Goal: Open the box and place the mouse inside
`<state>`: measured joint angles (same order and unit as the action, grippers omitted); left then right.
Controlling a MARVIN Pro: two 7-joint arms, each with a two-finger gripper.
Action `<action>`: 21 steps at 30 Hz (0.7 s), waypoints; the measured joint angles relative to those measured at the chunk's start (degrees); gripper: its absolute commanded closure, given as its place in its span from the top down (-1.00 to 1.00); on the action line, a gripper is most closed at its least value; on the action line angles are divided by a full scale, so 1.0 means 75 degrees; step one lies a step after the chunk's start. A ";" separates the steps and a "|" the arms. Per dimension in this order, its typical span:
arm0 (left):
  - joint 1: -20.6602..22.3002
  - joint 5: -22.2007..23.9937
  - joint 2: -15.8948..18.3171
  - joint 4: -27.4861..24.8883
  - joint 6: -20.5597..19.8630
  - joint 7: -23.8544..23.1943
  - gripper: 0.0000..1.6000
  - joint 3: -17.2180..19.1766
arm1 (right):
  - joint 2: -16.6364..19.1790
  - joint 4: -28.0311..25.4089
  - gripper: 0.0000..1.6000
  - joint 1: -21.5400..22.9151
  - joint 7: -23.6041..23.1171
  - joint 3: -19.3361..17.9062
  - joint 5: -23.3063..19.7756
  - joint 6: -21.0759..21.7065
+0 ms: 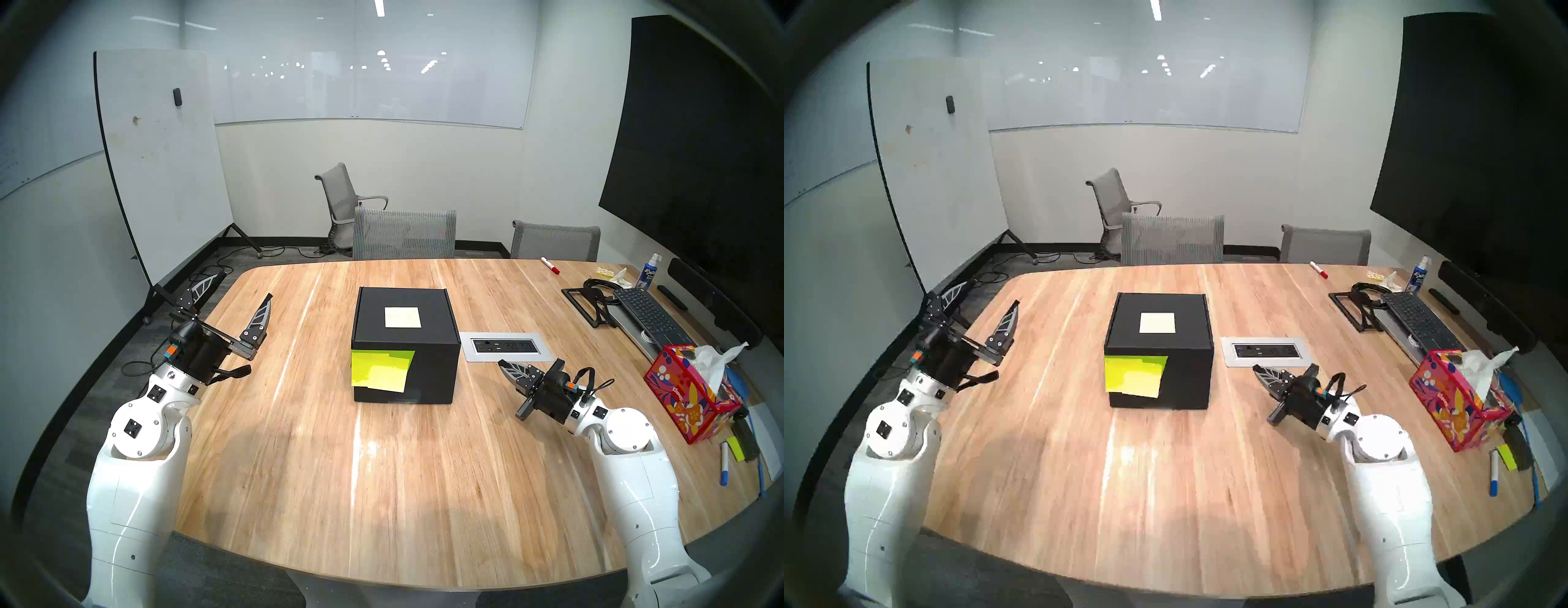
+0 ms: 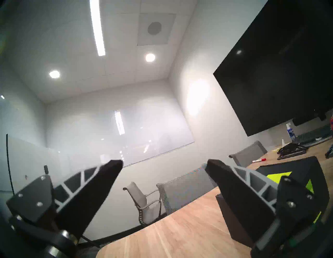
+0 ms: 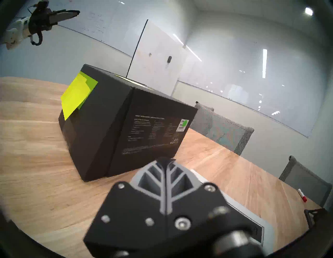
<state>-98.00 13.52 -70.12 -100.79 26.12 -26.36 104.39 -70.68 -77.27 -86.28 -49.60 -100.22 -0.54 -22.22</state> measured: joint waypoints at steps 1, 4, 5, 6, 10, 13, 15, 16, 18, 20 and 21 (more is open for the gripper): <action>-0.0009 -0.0007 -0.0009 -0.0008 -0.0010 0.0006 1.00 0.0003 | -0.0015 -0.0002 -1.00 0.0006 0.0000 0.0017 0.0002 0.0000; -0.0020 -0.0010 -0.0032 -0.0023 -0.0015 0.0014 1.00 0.0010 | -0.0047 -0.0022 -1.00 0.0011 0.0004 0.0044 0.0012 0.0000; -0.0020 -0.0010 -0.0037 -0.0025 -0.0012 0.0016 1.00 0.0013 | -0.0055 -0.0030 -1.00 0.0011 0.0015 0.0043 0.0016 0.0000; -0.0020 -0.0009 -0.0040 -0.0027 -0.0009 0.0016 1.00 0.0015 | -0.0058 -0.0034 -1.00 0.0011 0.0021 0.0042 0.0017 0.0000; -0.0013 0.0015 -0.0059 -0.0039 0.0007 0.0020 1.00 0.0024 | -0.0078 -0.0052 -1.00 0.0010 0.0062 -0.0024 0.0018 -0.0002; -0.0007 0.0026 -0.0066 -0.0041 0.0012 0.0021 1.00 0.0027 | -0.0080 -0.0055 -1.00 0.0010 0.0076 -0.0063 0.0017 -0.0004; -0.0003 0.0033 -0.0070 -0.0043 0.0015 0.0021 1.00 0.0028 | -0.0081 -0.0050 -1.00 0.0013 0.0082 -0.0088 0.0017 -0.0008; -0.0002 0.0035 -0.0071 -0.0043 0.0016 0.0021 1.00 0.0029 | -0.0081 -0.0040 -1.00 0.0017 0.0083 -0.0097 0.0016 -0.0012; 0.0000 0.0040 -0.0071 -0.0044 0.0018 0.0021 1.00 0.0030 | -0.0081 -0.0008 -1.00 0.0028 0.0083 -0.0112 0.0016 -0.0023; 0.0001 0.0044 -0.0071 -0.0044 0.0020 0.0021 1.00 0.0031 | -0.0081 0.0031 -1.00 0.0041 0.0083 -0.0122 0.0016 -0.0037; 0.0002 0.0045 -0.0071 -0.0045 0.0020 0.0021 1.00 0.0031 | -0.0081 0.0045 -1.00 0.0047 0.0083 -0.0124 0.0015 -0.0042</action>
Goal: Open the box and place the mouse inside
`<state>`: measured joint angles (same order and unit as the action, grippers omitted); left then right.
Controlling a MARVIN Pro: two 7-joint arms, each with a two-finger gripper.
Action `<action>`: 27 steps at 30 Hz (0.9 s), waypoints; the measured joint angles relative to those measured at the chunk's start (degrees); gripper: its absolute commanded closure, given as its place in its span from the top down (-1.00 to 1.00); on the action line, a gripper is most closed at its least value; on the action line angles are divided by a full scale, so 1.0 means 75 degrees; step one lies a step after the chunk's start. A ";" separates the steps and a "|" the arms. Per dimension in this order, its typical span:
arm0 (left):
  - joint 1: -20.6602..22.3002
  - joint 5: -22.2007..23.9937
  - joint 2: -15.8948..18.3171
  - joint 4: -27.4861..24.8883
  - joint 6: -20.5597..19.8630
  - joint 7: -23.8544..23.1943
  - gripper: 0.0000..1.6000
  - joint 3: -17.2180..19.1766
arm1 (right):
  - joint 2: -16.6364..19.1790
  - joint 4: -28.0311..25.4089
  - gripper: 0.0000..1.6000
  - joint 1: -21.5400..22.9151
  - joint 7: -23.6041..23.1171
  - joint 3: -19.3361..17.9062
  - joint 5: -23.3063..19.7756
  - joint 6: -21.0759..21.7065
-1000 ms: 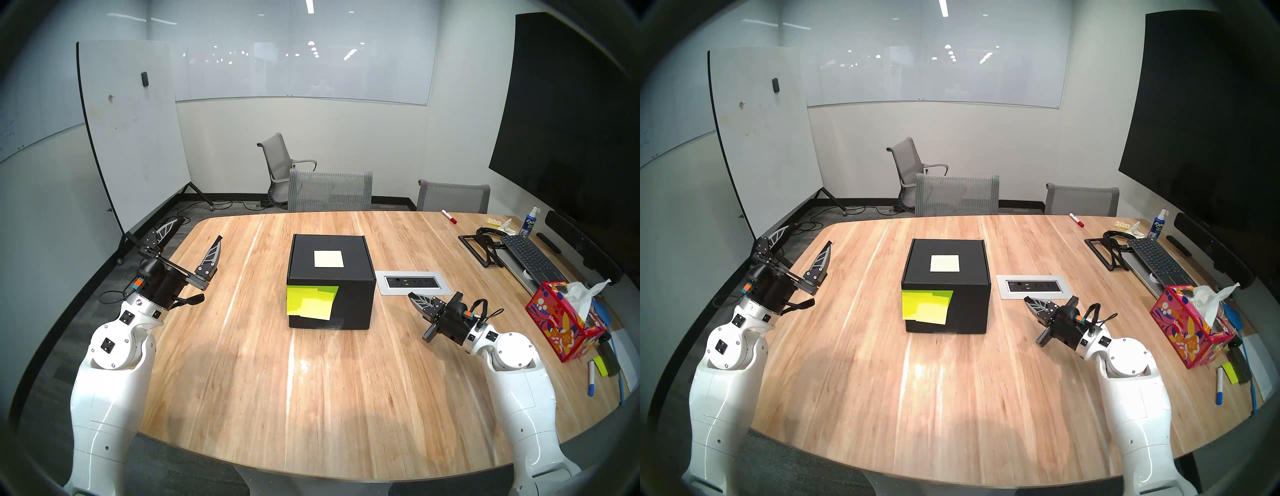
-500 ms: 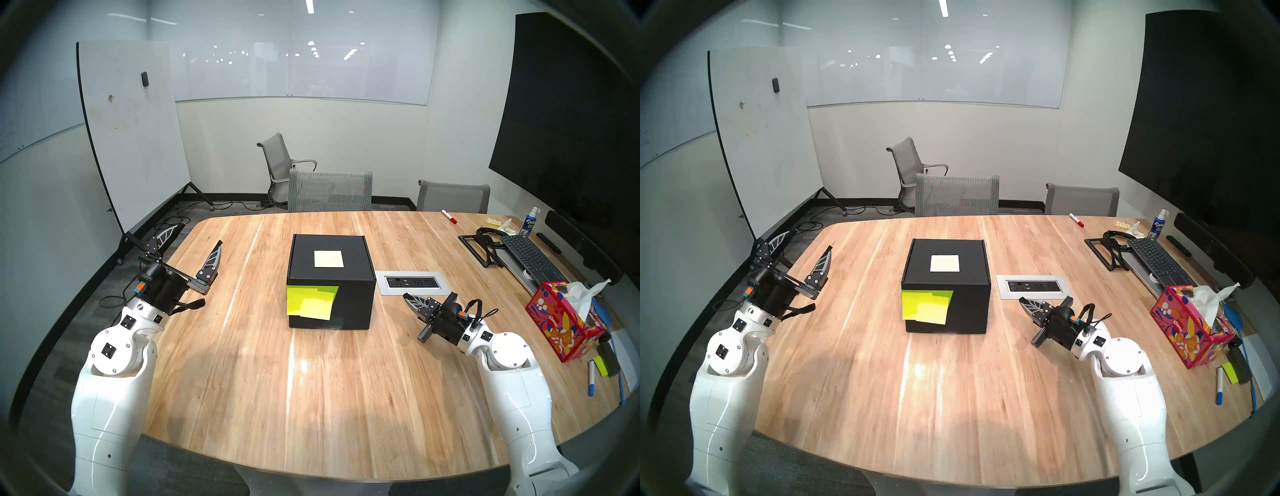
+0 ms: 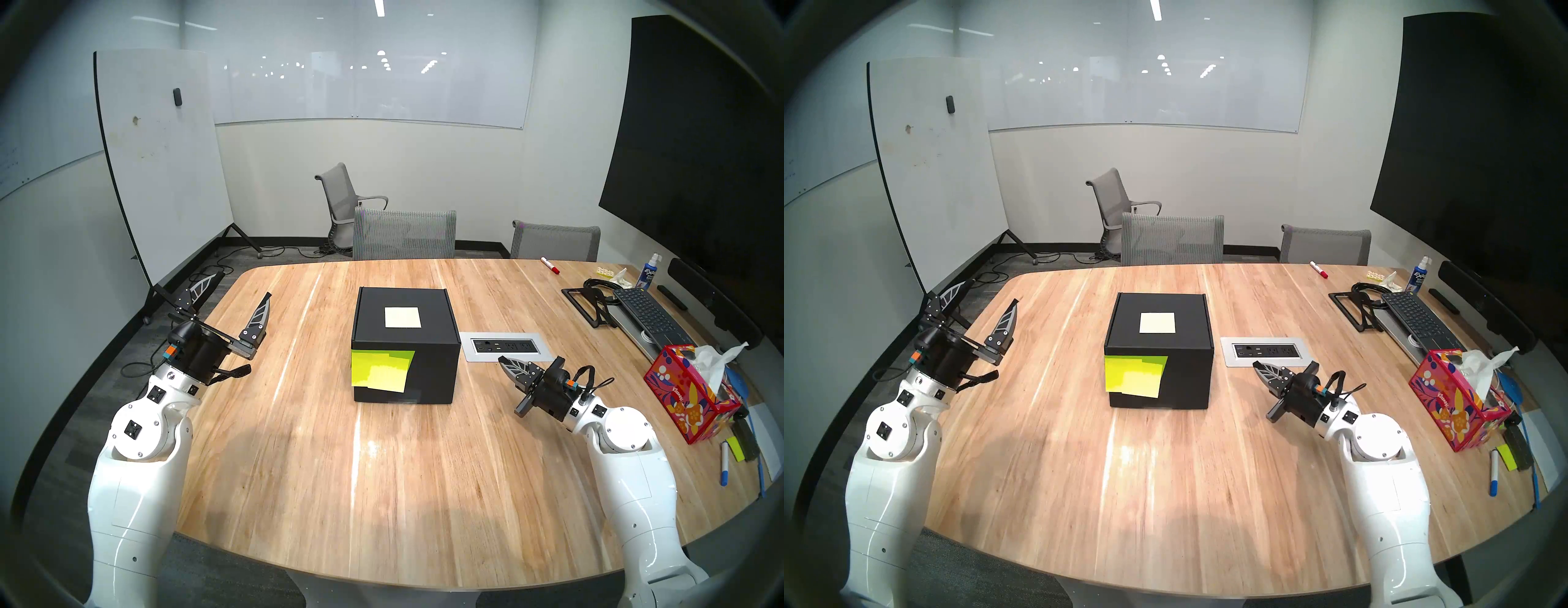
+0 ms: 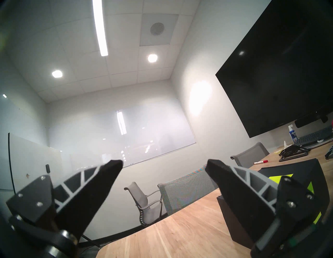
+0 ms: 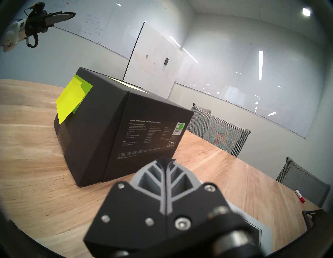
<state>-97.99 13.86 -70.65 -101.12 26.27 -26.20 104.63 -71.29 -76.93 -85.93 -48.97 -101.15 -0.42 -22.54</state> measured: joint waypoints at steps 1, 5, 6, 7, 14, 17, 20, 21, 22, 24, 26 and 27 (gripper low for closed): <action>0.0000 0.0002 0.0000 0.0000 0.0001 0.0000 1.00 0.0001 | 0.0000 0.0024 -1.00 0.0009 0.0000 -0.0003 0.0000 -0.0009; 0.0002 0.0005 0.0002 -0.0001 0.0003 0.0000 1.00 0.0001 | 0.0000 0.0087 -1.00 0.0030 -0.0004 -0.0011 0.0000 -0.0034; 0.0002 0.0008 0.0004 -0.0001 0.0005 -0.0001 1.00 0.0002 | 0.0000 0.0106 -1.00 0.0036 -0.0004 -0.0013 0.0000 -0.0043; 0.0002 0.0011 0.0008 -0.0001 0.0008 -0.0003 1.00 0.0002 | 0.0000 0.0117 -1.00 0.0039 -0.0004 -0.0014 0.0000 -0.0049; 0.0128 0.0118 0.0097 0.0239 0.0033 -0.0229 1.00 -0.0116 | 0.0000 0.0189 -1.00 0.0057 -0.0004 -0.0036 0.0000 -0.0099; 0.0336 0.0114 0.0160 0.0658 0.0030 -0.0359 1.00 -0.0318 | 0.0000 0.0192 -1.00 0.0057 -0.0003 -0.0052 0.0000 -0.0114; 0.0556 0.0082 0.0218 0.1055 0.0028 -0.0411 1.00 -0.0503 | 0.0000 0.0191 -1.00 0.0054 -0.0003 -0.0068 0.0000 -0.0122; 0.0601 0.0065 0.0229 0.1131 0.0028 -0.0413 1.00 -0.0539 | 0.0000 0.0189 -1.00 0.0053 -0.0003 -0.0071 0.0000 -0.0124; 0.0646 0.0048 0.0241 0.1206 0.0028 -0.0415 1.00 -0.0576 | 0.0000 0.0187 -1.00 0.0051 -0.0003 -0.0074 0.0000 -0.0125; 0.0828 -0.0042 0.0299 0.1490 0.0028 -0.0399 -1.00 -0.0727 | 0.0000 0.0171 -1.00 0.0042 -0.0003 -0.0086 0.0000 -0.0130; 0.1007 -0.0117 0.0345 0.1747 0.0033 -0.0363 -1.00 -0.0863 | 0.0000 0.0140 -1.00 0.0030 -0.0004 -0.0098 0.0000 -0.0133; 0.1070 -0.0142 0.0360 0.1836 0.0037 -0.0354 -1.00 -0.0909 | 0.0000 0.0128 -1.00 0.0026 -0.0005 -0.0102 0.0000 -0.0135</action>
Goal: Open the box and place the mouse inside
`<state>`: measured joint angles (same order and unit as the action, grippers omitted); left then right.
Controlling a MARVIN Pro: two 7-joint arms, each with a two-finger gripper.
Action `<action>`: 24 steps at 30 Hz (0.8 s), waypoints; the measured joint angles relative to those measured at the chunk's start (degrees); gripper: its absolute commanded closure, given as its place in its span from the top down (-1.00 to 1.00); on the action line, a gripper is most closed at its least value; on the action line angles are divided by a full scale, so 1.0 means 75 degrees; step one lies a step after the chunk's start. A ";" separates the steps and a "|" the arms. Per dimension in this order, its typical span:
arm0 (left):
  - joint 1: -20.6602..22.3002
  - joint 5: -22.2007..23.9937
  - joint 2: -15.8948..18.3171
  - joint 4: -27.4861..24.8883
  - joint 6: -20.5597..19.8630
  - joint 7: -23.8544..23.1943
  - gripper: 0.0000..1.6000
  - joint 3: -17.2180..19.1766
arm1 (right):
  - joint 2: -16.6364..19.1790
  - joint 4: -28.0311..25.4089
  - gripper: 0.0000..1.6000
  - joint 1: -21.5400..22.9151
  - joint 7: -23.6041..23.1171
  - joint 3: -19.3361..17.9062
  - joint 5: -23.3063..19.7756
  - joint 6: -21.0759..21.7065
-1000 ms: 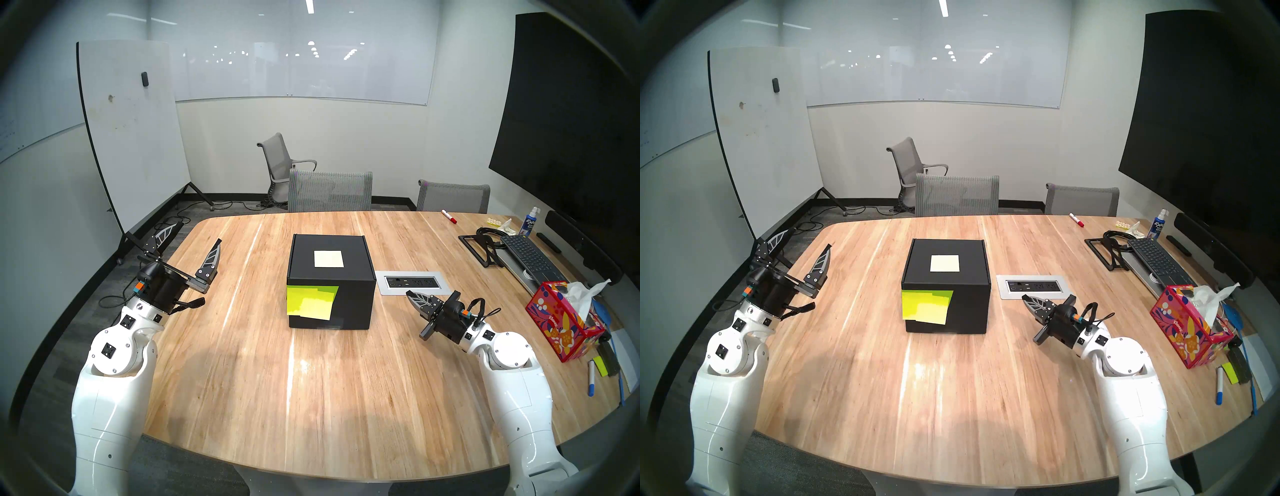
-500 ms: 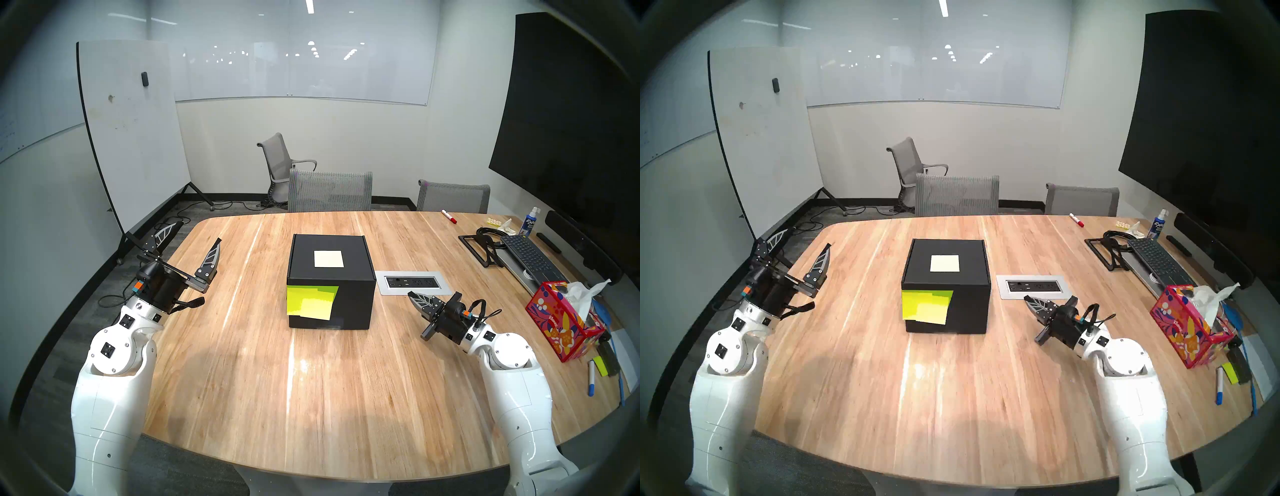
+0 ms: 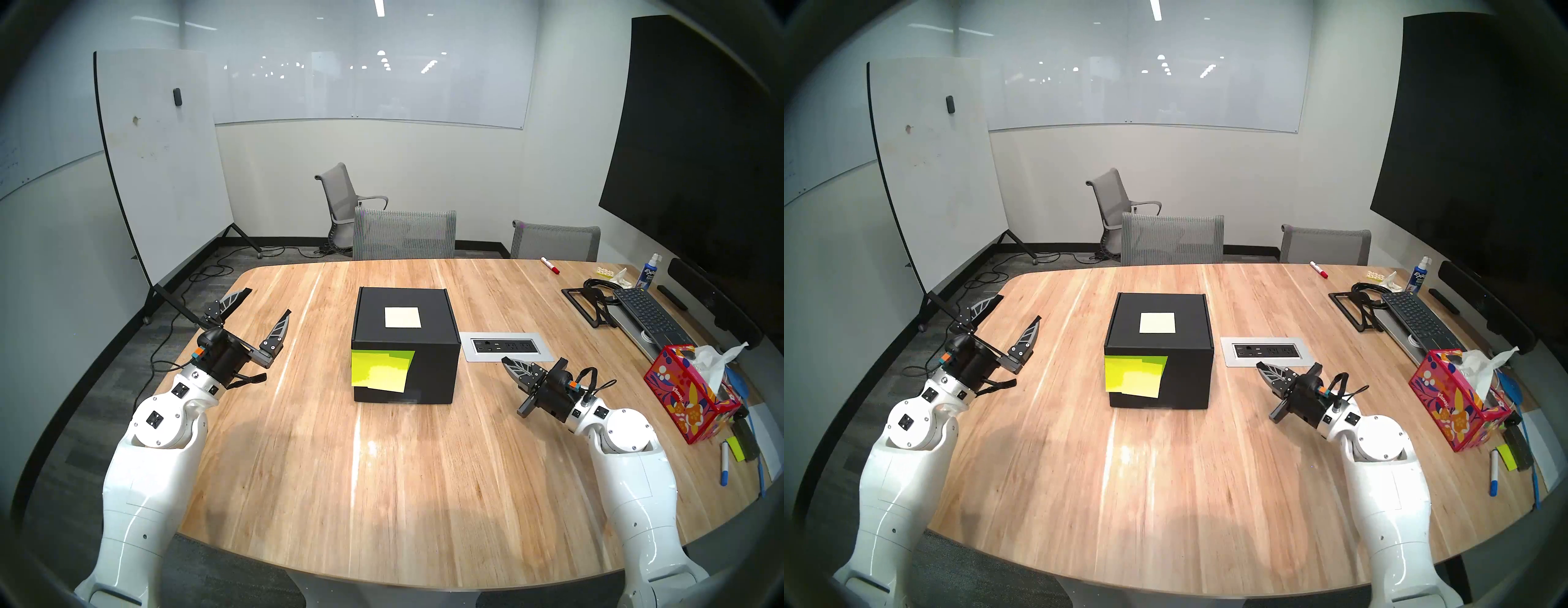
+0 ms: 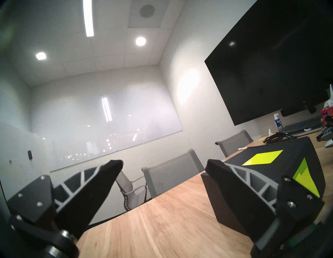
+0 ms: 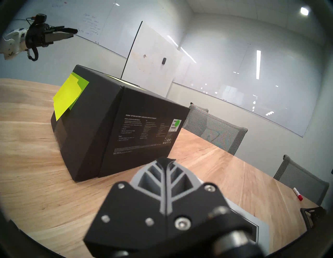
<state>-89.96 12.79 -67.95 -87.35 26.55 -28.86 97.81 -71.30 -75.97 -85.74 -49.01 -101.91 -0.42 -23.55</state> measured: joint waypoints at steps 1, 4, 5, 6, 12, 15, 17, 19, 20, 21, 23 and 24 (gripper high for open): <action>0.0081 -0.0037 0.0018 0.0109 0.0015 0.0004 -1.00 -0.0056 | 0.0000 -0.0016 -1.00 -0.0004 -0.0001 -0.0004 0.0000 -0.0001; 0.0334 -0.0151 0.0071 0.0470 0.0062 0.0000 -1.00 -0.0238 | 0.0000 -0.0067 -1.00 -0.0018 -0.0009 -0.0014 0.0001 -0.0003; 0.0403 -0.0181 0.0085 0.0573 0.0074 -0.0003 -1.00 -0.0288 | 0.0000 -0.0081 -1.00 -0.0021 -0.0012 -0.0016 0.0001 -0.0003; 0.0481 -0.0216 0.0104 0.0693 0.0088 -0.0018 -1.00 -0.0355 | 0.0000 -0.0098 -1.00 -0.0025 -0.0016 -0.0019 0.0002 -0.0003; 0.0954 -0.0424 0.0207 0.1498 0.0276 -0.0340 -1.00 -0.0752 | -0.0004 -0.0202 -1.00 -0.0047 -0.0032 -0.0019 0.0018 0.0000; 0.1158 -0.0464 0.0234 0.1865 0.0414 -0.0565 -1.00 -0.0898 | -0.0007 -0.0257 -1.00 -0.0056 -0.0036 -0.0015 0.0032 0.0005; 0.1249 -0.0468 0.0251 0.2021 0.0500 -0.0690 -1.00 -0.0954 | -0.0009 -0.0286 -1.00 -0.0059 -0.0038 -0.0011 0.0041 0.0008; 0.1358 -0.0429 0.0284 0.2161 0.0666 -0.0906 -1.00 -0.1012 | -0.0013 -0.0332 -1.00 -0.0064 -0.0040 -0.0004 0.0061 0.0014; 0.1382 -0.0382 0.0296 0.2160 0.0729 -0.0982 -1.00 -0.1011 | -0.0014 -0.0345 -1.00 -0.0065 -0.0041 -0.0001 0.0069 0.0018; 0.1392 -0.0343 0.0305 0.2133 0.0769 -0.1027 -1.00 -0.0995 | -0.0015 -0.0353 -1.00 -0.0065 -0.0043 0.0003 0.0075 0.0024; 0.1408 -0.0247 0.0328 0.2055 0.0848 -0.1121 -1.00 -0.0947 | -0.0017 -0.0368 -1.00 -0.0066 -0.0044 0.0013 0.0088 0.0039; 0.1414 -0.0199 0.0347 0.2008 0.0875 -0.1172 -1.00 -0.0921 | -0.0018 -0.0369 -1.00 -0.0066 -0.0045 0.0024 0.0098 0.0050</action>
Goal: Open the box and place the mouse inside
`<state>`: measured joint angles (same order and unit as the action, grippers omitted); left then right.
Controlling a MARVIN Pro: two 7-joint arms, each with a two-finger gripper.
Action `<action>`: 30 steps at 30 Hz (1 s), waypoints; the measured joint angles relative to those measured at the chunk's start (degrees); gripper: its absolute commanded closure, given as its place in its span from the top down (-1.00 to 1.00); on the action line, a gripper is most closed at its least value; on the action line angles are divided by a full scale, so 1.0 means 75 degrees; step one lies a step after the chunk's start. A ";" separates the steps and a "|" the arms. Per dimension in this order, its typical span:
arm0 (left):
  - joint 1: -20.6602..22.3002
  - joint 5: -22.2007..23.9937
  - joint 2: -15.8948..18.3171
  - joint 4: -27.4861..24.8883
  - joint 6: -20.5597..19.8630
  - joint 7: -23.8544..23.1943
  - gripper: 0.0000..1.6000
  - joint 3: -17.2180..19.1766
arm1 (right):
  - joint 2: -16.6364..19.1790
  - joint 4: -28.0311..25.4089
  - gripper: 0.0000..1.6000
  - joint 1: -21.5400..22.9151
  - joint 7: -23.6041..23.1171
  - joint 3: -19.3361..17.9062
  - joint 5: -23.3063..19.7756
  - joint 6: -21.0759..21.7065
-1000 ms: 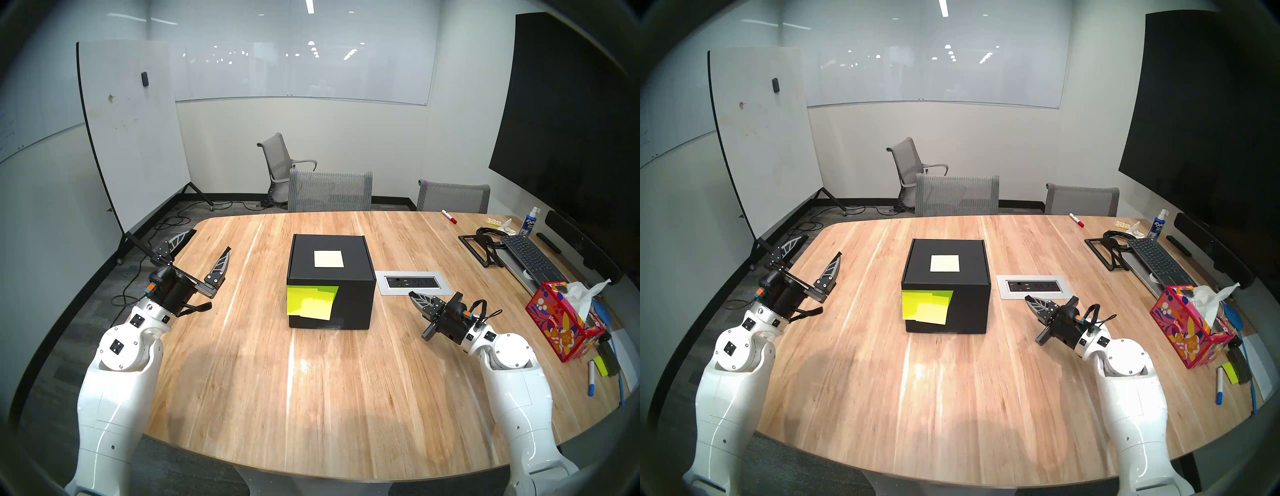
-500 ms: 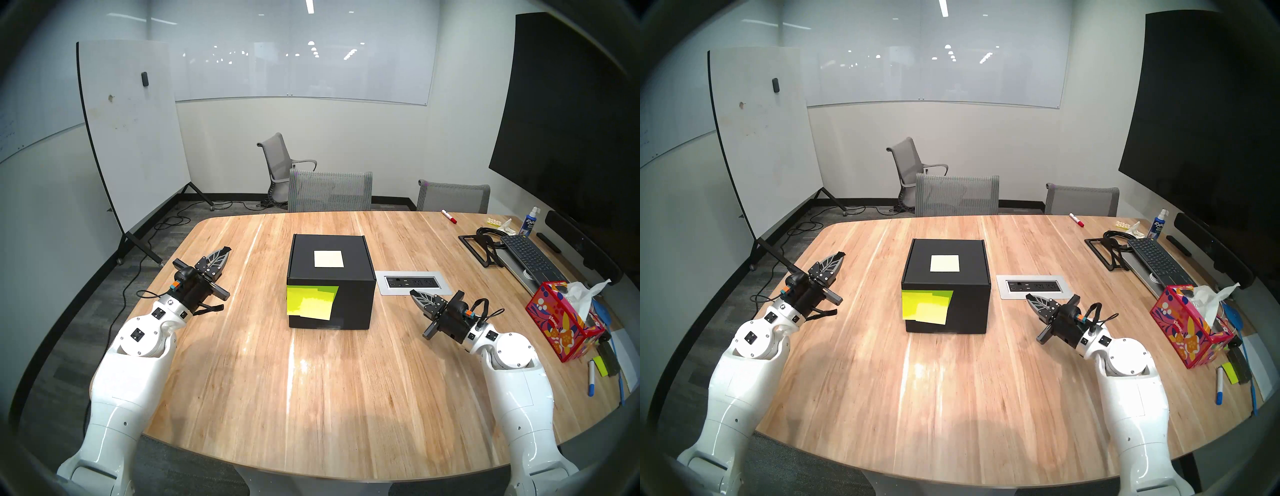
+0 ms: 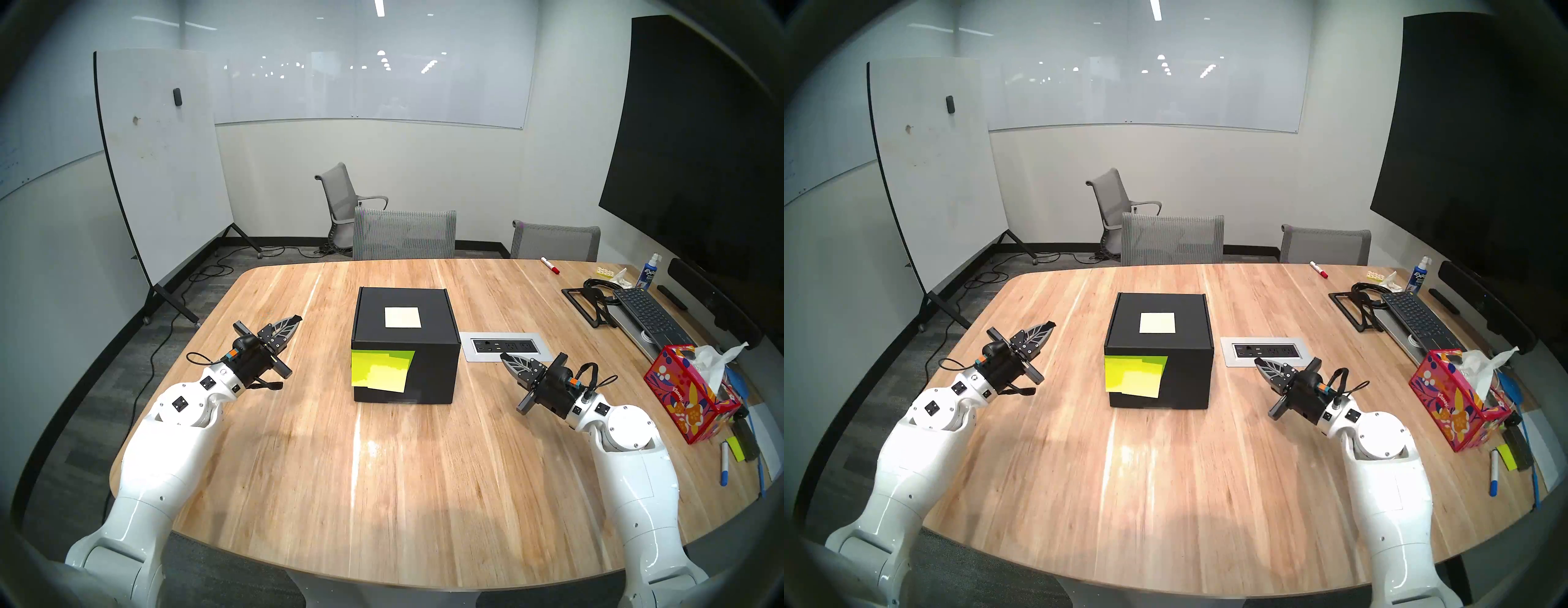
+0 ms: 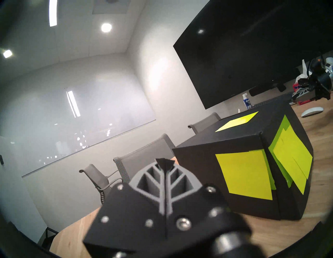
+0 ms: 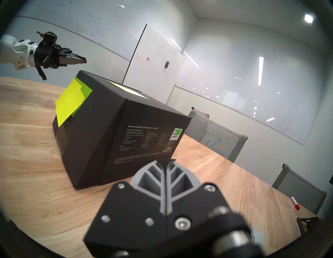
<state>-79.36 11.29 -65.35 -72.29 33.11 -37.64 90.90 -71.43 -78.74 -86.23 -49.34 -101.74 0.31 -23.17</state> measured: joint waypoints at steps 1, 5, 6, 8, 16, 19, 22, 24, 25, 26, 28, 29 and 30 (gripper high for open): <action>0.0006 0.0048 0.0019 -0.0046 0.0027 -0.0050 -1.00 0.0027 | -0.0001 -0.0001 -1.00 0.0000 0.0000 0.0011 0.0009 0.0011; 0.0029 0.0154 0.0100 -0.0132 0.0083 -0.0276 -1.00 0.0056 | -0.0015 -0.0006 -1.00 0.0002 0.0001 0.0068 0.0049 0.0052; 0.0038 0.0171 0.0127 -0.0132 0.0102 -0.0368 -1.00 0.0048 | -0.0022 -0.0013 -1.00 0.0003 0.0003 0.0090 0.0062 0.0067; 0.0054 0.0186 0.0168 -0.0119 0.0135 -0.0505 -1.00 0.0007 | -0.0038 -0.0030 -1.00 0.0005 0.0008 0.0122 0.0080 0.0088; 0.0243 0.0152 0.0230 0.0480 0.0364 -0.1039 -1.00 -0.0384 | -0.0098 -0.0114 -1.00 0.0013 0.0056 0.0240 0.0152 0.0189; 0.0316 0.0139 0.0229 0.0695 0.0442 -0.1132 -1.00 -0.0470 | -0.0109 -0.0135 -1.00 0.0014 0.0080 0.0256 0.0179 0.0207; 0.0382 0.0136 0.0229 0.0847 0.0506 -0.1207 -1.00 -0.0534 | -0.0115 -0.0154 -1.00 0.0014 0.0106 0.0258 0.0205 0.0208; 0.0422 0.0136 0.0230 0.0923 0.0543 -0.1255 -1.00 -0.0569 | -0.0117 -0.0159 -1.00 0.0013 0.0115 0.0252 0.0210 0.0206; 0.0449 0.0136 0.0230 0.0969 0.0568 -0.1290 -1.00 -0.0590 | -0.0118 -0.0161 -1.00 0.0012 0.0120 0.0240 0.0210 0.0199; 0.0465 0.0136 0.0231 0.0992 0.0580 -0.1309 -1.00 -0.0602 | -0.0118 -0.0162 -1.00 0.0011 0.0121 0.0231 0.0210 0.0195; 0.0507 0.0137 0.0234 0.1035 0.0615 -0.1370 -1.00 -0.0632 | -0.0118 -0.0162 -1.00 0.0009 0.0123 0.0200 0.0210 0.0184; 0.0522 0.0138 0.0236 0.1045 0.0626 -0.1392 -1.00 -0.0641 | -0.0117 -0.0162 -1.00 0.0008 0.0124 0.0190 0.0210 0.0181; 0.0540 0.0142 0.0239 0.1053 0.0638 -0.1424 -1.00 -0.0654 | -0.0117 -0.0162 -1.00 0.0007 0.0124 0.0179 0.0210 0.0178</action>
<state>-75.32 12.36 -63.55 -64.39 37.89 -48.33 86.00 -72.31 -79.96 -86.18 -48.42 -100.39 1.88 -21.84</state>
